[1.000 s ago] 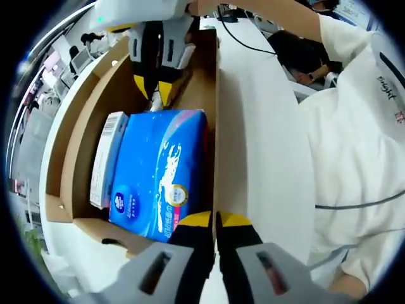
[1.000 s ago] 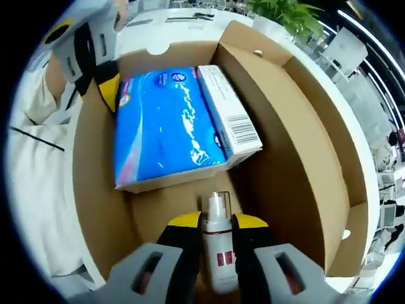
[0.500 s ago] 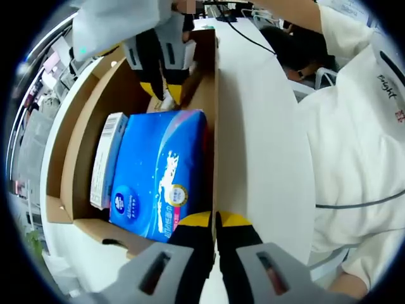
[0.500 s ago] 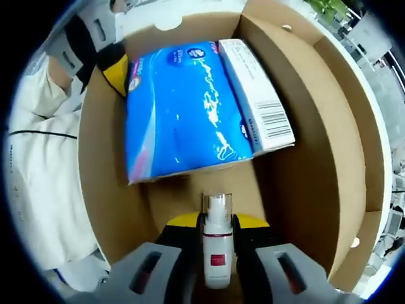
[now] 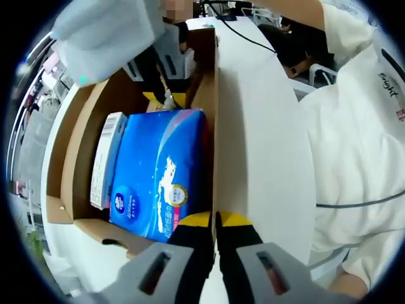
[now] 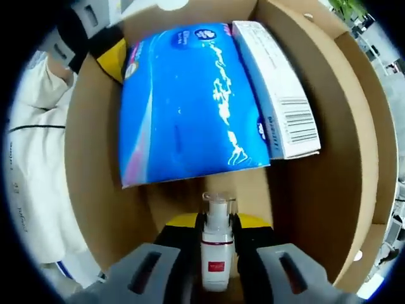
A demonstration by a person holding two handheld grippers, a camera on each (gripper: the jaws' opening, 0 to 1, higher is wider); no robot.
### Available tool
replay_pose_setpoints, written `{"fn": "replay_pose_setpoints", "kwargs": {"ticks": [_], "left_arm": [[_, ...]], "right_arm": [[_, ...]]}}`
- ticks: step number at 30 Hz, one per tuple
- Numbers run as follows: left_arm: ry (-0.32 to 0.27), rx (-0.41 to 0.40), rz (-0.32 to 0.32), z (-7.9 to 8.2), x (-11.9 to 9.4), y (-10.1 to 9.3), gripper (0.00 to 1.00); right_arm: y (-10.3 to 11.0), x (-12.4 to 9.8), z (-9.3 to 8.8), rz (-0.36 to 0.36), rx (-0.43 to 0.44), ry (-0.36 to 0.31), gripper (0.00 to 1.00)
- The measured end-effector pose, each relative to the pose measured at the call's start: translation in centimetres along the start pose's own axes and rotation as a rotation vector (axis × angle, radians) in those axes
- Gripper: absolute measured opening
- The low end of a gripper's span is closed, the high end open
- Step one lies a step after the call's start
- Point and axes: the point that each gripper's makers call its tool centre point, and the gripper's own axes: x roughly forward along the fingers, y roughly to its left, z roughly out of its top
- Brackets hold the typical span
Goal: Operate the shoe box by opening the lid, removing the specified soft item, and placing it in the target area until the item is outside and the box remains undamaged.
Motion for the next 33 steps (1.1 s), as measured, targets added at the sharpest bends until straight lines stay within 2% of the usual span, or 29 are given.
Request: {"fn": "replay_pose_setpoints", "kwargs": {"ticks": [1,3,6,7,8,10,13,15,17,18,19,21,23,24,25,27,29,30,32,33], "left_arm": [[0.0,-0.001,0.0,0.0,0.0,0.0,0.01],[0.003,-0.004,-0.002,0.0,0.0,0.0,0.01],[0.0,-0.002,0.0,0.0,0.0,0.0,0.01],[-0.003,-0.007,-0.008,0.0,-0.1,0.0,0.01],[-0.001,-0.012,-0.011,0.0,-0.1,0.1,0.01],[0.009,-0.006,-0.013,0.0,0.0,0.1,0.01],[0.001,-0.004,-0.012,0.0,0.0,0.0,0.01],[0.0,-0.002,-0.011,0.0,0.0,0.0,0.01],[0.0,-0.004,-0.01,0.0,0.0,0.0,0.01],[0.0,-0.006,-0.009,0.0,0.0,0.0,0.01],[-0.001,-0.01,-0.008,0.0,0.0,0.0,0.01],[0.0,-0.009,-0.004,0.0,0.0,0.0,0.01],[-0.002,-0.009,-0.002,0.0,0.0,0.0,0.01],[-0.001,-0.013,-0.002,0.0,0.0,0.0,0.01],[-0.001,-0.012,-0.002,0.0,0.0,0.0,0.01],[0.0,-0.013,-0.005,0.0,0.0,0.0,0.01],[0.001,-0.015,-0.007,0.0,0.0,0.0,0.01],[0.0,-0.012,-0.007,0.0,0.0,0.0,0.01],[-0.003,-0.012,-0.007,0.0,0.0,0.1,0.01],[-0.004,-0.011,-0.005,0.1,0.0,0.0,0.01]], "right_arm": [[0.0,0.0,0.0,-0.001,-0.02,-0.009,0.2],[-0.1,-0.1,-0.1,0.005,0.009,-0.016,0.19],[-0.2,-0.2,0.1,0.008,0.004,-0.06,0.19],[-0.3,-0.2,0.2,0.016,0.071,-0.1,0.19],[-0.2,-0.3,0.2,0.014,0.101,-0.129,0.19],[-0.7,-1.2,0.0,-0.024,0.103,-0.171,0.19],[-1.6,-3.8,1.1,-0.099,0.126,-0.318,0.19],[-1.6,-6.1,2.1,-0.143,0.163,-0.479,0.19],[-1.5,-7.4,2.2,-0.209,0.177,-0.558,0.19],[-1.9,-7.8,1.9,-0.244,0.179,-0.581,0.19],[-2.6,-8.5,1.7,-0.307,0.188,-0.634,0.19],[-2.8,-9.5,1.1,-0.376,0.177,-0.691,0.19],[-3.7,-10.8,0.3,-0.449,0.254,-0.759,0.19],[-3.6,-11.3,-0.1,-0.456,0.28,-0.786,0.19],[-3.9,-12.1,-0.4,-0.471,0.331,-0.847,0.19],[-3.6,-13.0,-0.8,-0.451,0.403,-0.923,0.19],[-3.3,-14.3,-1.0,-0.443,0.474,-1.033,0.19],[-3.1,-14.7,-0.9,-0.462,0.446,-1.064,0.19],[-3.1,-15.7,-0.7,-0.552,0.383,-1.146,0.19],[-3.3,-15.7,-0.9,-0.56,0.427,-1.159,0.19]]}}
